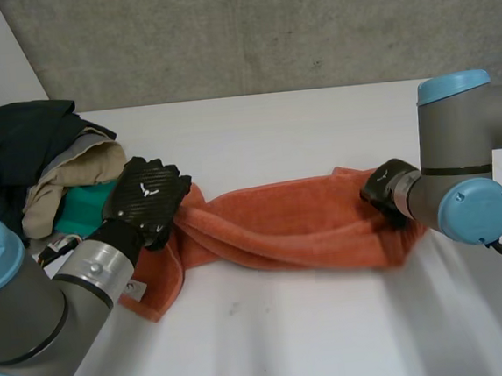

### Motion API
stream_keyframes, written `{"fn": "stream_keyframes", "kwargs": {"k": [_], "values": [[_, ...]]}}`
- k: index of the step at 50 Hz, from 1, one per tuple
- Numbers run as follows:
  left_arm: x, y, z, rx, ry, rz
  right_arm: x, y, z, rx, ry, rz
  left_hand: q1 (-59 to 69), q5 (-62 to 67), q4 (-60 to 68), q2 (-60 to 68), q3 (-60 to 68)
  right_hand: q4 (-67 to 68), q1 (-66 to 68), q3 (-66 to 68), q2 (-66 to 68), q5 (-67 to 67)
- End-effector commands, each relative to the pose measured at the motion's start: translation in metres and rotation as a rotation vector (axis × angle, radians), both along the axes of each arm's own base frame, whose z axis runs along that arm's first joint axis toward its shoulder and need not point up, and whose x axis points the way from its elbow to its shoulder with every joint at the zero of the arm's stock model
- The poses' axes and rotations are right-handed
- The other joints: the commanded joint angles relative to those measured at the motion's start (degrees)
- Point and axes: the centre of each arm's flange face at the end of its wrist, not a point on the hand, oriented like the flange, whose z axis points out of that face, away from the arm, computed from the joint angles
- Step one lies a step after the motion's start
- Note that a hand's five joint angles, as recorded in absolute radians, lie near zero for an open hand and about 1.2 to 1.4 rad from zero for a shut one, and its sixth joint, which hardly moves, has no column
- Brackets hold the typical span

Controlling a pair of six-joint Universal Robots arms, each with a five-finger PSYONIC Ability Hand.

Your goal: Fold the laundry.

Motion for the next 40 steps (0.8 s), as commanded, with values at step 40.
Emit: {"fn": "stream_keyframes", "kwargs": {"k": [40], "values": [[-0.001,-0.046,-0.034,-0.023,0.066,0.154,-0.04,0.0,0.034,-0.333,-0.396,-0.066,14.21,13.58,11.21,11.0,11.47,19.48,20.18,19.36,18.51,20.69]]}}
